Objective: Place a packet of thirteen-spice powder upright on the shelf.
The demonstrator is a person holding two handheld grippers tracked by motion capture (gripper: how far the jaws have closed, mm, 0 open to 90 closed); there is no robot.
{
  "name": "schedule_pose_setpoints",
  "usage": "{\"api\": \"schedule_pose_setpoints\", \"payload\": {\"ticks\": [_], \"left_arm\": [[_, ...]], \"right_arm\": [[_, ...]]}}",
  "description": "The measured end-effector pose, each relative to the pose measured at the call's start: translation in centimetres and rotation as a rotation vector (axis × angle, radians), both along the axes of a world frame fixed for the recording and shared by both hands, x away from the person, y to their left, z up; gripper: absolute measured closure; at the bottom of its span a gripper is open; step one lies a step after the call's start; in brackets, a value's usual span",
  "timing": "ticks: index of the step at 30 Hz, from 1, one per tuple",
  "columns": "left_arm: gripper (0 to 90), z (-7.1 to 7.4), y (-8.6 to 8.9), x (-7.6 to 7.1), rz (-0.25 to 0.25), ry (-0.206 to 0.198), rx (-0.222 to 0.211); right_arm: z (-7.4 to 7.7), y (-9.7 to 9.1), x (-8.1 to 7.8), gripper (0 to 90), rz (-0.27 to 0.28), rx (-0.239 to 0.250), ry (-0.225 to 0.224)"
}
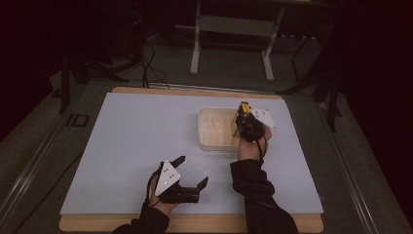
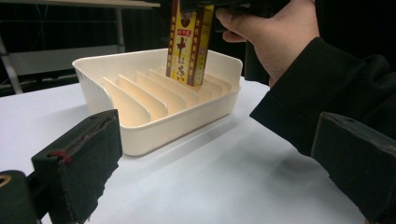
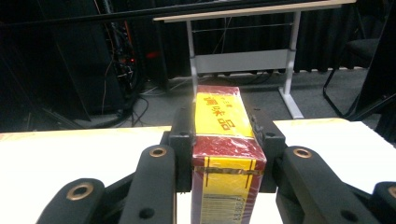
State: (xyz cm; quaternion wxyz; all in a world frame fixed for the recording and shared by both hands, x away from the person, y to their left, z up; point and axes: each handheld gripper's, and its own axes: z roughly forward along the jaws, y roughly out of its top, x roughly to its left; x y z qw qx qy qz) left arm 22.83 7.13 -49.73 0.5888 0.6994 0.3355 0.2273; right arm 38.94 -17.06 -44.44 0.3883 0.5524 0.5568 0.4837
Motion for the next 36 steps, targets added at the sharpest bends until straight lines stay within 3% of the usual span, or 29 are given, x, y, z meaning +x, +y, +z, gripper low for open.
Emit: {"api": "schedule_pose_setpoints", "payload": {"ticks": [4,6,9,36], "left_arm": [[2.7,0.0,0.0,0.0,0.001,0.0,-0.001],[2.7,-0.1,0.0,0.1,0.001,0.007,0.0],[2.7,-0.1,0.0,0.1,0.002,0.003,0.0],[2.7,-0.2,0.1,0.3,0.006,0.016,-0.01]], "right_arm": [[-0.1,0.0,0.0,67.8,-0.002,-0.009,0.005],[-0.7,0.8,0.0,67.8,0.01,-0.048,0.016],[-1.2,1.3,0.0,67.8,0.007,-0.059,0.021],[-4.1,1.8,0.6,67.6,-0.007,-0.07,0.066]]}}
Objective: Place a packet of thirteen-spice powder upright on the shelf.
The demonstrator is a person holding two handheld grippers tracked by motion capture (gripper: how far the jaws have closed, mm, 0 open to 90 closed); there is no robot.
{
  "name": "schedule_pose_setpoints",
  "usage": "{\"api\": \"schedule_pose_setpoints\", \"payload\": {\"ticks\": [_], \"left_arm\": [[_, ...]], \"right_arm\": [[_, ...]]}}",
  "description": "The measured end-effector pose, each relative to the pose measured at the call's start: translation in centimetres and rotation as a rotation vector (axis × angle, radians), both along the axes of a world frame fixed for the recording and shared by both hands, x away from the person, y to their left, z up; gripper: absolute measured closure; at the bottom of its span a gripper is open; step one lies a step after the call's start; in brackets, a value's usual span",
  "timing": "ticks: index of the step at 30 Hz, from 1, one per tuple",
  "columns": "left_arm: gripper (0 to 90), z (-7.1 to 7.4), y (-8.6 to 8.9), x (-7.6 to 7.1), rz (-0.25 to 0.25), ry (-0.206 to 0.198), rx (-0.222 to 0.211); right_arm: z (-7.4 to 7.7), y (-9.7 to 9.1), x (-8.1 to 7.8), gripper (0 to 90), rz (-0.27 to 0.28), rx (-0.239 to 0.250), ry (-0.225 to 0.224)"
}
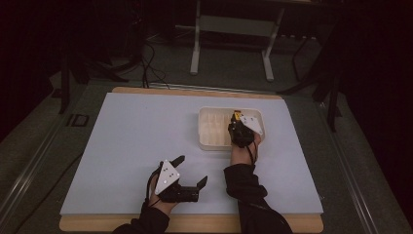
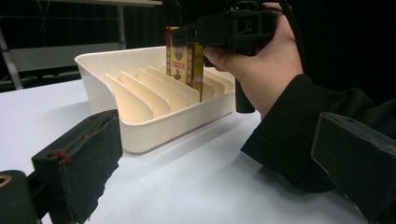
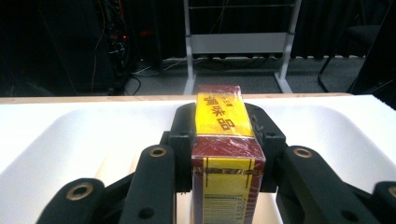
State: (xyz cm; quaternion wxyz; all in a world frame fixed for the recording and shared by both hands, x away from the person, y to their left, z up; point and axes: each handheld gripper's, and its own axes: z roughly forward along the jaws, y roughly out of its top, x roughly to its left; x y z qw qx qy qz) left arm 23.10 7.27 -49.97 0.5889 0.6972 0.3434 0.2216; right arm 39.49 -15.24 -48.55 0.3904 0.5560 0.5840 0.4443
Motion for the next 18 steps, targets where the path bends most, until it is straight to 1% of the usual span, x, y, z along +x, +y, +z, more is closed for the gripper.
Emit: {"api": "schedule_pose_setpoints", "payload": {"ticks": [5,13,18], "left_arm": [[2.8,0.0,0.0,0.0,0.002,-0.001,0.0],[2.7,0.0,0.0,0.0,0.003,-0.003,0.001],[2.8,0.1,0.1,0.1,0.005,-0.005,0.0]], "right_arm": [[-0.6,-0.2,-0.3,67.4,0.001,0.006,0.014],[-1.2,-0.1,-1.1,66.6,0.016,0.006,0.003],[-1.3,-0.2,-1.4,65.8,0.022,0.021,0.008]]}}
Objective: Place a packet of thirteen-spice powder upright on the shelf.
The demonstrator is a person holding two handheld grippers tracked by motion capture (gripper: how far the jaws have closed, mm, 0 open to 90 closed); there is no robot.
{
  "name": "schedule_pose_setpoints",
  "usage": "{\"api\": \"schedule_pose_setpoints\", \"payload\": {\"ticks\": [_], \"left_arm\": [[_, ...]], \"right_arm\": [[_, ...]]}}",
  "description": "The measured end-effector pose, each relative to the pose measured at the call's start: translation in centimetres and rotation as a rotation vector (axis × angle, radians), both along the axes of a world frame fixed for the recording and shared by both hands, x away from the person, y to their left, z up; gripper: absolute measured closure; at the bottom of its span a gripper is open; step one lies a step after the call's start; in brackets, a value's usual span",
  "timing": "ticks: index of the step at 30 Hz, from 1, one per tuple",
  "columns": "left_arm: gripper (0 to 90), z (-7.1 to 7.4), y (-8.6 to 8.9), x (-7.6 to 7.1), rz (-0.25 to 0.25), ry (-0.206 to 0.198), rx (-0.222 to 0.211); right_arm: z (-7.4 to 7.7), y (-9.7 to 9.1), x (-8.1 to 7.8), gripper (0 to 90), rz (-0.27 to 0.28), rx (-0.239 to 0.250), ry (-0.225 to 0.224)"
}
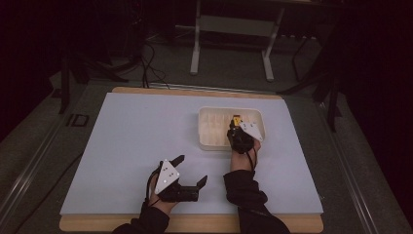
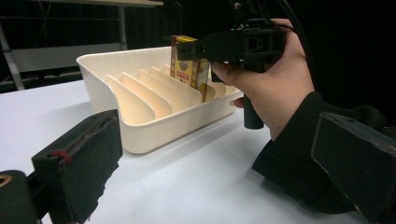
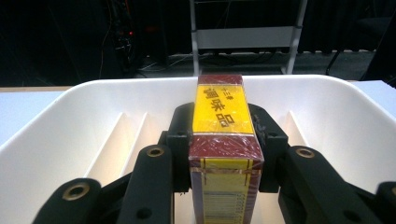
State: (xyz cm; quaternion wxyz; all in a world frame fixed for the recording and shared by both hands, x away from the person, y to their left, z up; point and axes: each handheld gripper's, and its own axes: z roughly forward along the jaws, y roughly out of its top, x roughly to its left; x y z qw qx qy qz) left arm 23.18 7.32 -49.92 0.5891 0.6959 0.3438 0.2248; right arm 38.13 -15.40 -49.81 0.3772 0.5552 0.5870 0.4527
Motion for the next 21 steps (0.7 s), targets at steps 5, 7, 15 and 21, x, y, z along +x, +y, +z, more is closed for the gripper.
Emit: {"api": "schedule_pose_setpoints", "payload": {"ticks": [5,7,15,21], "left_arm": [[2.8,0.0,0.0,0.0,-0.002,0.002,0.0],[2.8,0.0,0.0,0.0,-0.002,0.001,0.001],[2.8,0.1,0.1,0.0,-0.003,-0.003,-0.003],[2.8,0.1,0.1,0.0,-0.003,-0.006,0.0]], "right_arm": [[0.2,-0.2,0.2,65.3,0.001,0.011,0.019],[0.4,-0.3,0.4,64.8,0.006,0.002,0.029],[1.7,-0.6,0.9,53.6,0.054,-0.031,0.035],[3.3,-1.5,1.3,41.2,0.12,-0.03,0.068]]}}
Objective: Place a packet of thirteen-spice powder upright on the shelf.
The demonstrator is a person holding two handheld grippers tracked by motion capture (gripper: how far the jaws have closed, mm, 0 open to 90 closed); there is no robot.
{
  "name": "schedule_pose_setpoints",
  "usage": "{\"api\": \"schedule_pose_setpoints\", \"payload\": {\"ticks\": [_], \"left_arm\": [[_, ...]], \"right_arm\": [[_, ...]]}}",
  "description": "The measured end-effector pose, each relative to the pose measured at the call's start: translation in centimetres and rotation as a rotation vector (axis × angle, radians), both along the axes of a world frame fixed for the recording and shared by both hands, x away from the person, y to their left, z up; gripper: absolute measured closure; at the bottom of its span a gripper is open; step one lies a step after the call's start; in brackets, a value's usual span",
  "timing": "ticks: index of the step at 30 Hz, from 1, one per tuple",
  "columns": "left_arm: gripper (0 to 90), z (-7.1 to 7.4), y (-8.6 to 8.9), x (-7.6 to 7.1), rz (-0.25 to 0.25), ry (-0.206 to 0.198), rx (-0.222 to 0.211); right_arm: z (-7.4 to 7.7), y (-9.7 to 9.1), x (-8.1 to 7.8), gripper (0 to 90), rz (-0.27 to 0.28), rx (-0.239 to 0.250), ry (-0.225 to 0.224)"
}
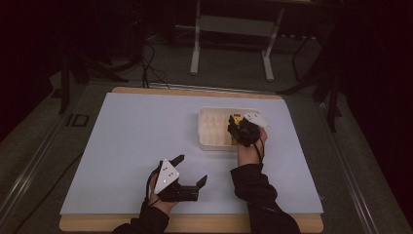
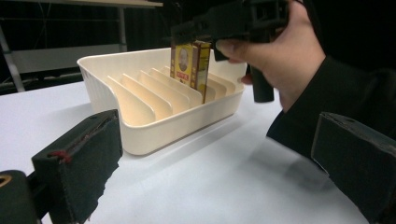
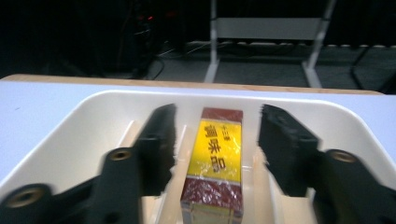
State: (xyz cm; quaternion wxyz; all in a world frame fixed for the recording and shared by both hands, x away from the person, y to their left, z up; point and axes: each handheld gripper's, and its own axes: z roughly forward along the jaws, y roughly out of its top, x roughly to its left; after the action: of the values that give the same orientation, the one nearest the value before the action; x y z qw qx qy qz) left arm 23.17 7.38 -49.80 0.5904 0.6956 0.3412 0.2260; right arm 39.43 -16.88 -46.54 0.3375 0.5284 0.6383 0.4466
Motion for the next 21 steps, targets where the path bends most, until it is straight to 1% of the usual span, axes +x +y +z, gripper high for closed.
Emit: {"api": "schedule_pose_setpoints", "payload": {"ticks": [1,3,5,7,8,9,10,11,12,15,16,18,21], "left_arm": [[2.8,0.0,0.0,0.0,0.0,0.002,0.002],[2.8,0.0,0.0,0.0,0.002,0.003,-0.003],[2.8,0.0,0.0,0.0,0.0,0.002,-0.001],[2.8,0.0,0.0,0.0,0.0,0.002,-0.001],[2.8,0.0,0.0,0.0,-0.001,-0.001,0.003],[2.8,0.0,0.0,0.0,-0.001,-0.001,0.003],[2.8,0.0,0.0,0.0,-0.002,0.0,0.002],[2.8,0.0,0.0,0.0,-0.003,0.001,0.002],[2.8,0.0,0.0,0.0,-0.003,0.001,0.003],[2.8,0.0,0.0,0.0,-0.007,0.003,0.003],[2.8,0.0,0.0,0.0,-0.009,0.005,0.002],[2.8,0.0,0.0,0.0,-0.011,0.005,0.005],[2.8,0.0,0.1,0.0,-0.013,0.009,0.003]], "right_arm": [[0.2,-0.1,0.0,37.1,0.013,0.0,0.005],[0.6,-0.4,0.2,29.7,0.06,-0.015,0.022],[0.9,-0.6,0.3,22.8,0.121,-0.035,0.041],[1.2,-0.8,0.3,19.9,0.165,-0.033,0.044],[1.3,-0.9,0.2,18.4,0.19,-0.024,0.051],[1.5,-1.0,0.1,16.6,0.208,-0.022,0.041],[1.6,-1.2,0.0,15.5,0.225,-0.019,0.03],[1.6,-1.2,0.0,15.5,0.225,-0.019,0.03],[1.9,-1.4,-0.2,14.4,0.26,-0.009,0.027],[2.0,-1.5,-0.4,14.5,0.268,-0.007,0.023],[2.5,-1.7,-1.0,14.6,0.309,-0.007,0.027],[2.8,-2.0,-1.5,14.6,0.335,-0.001,0.03],[3.3,-2.3,-2.4,14.6,0.364,-0.015,0.012]]}}
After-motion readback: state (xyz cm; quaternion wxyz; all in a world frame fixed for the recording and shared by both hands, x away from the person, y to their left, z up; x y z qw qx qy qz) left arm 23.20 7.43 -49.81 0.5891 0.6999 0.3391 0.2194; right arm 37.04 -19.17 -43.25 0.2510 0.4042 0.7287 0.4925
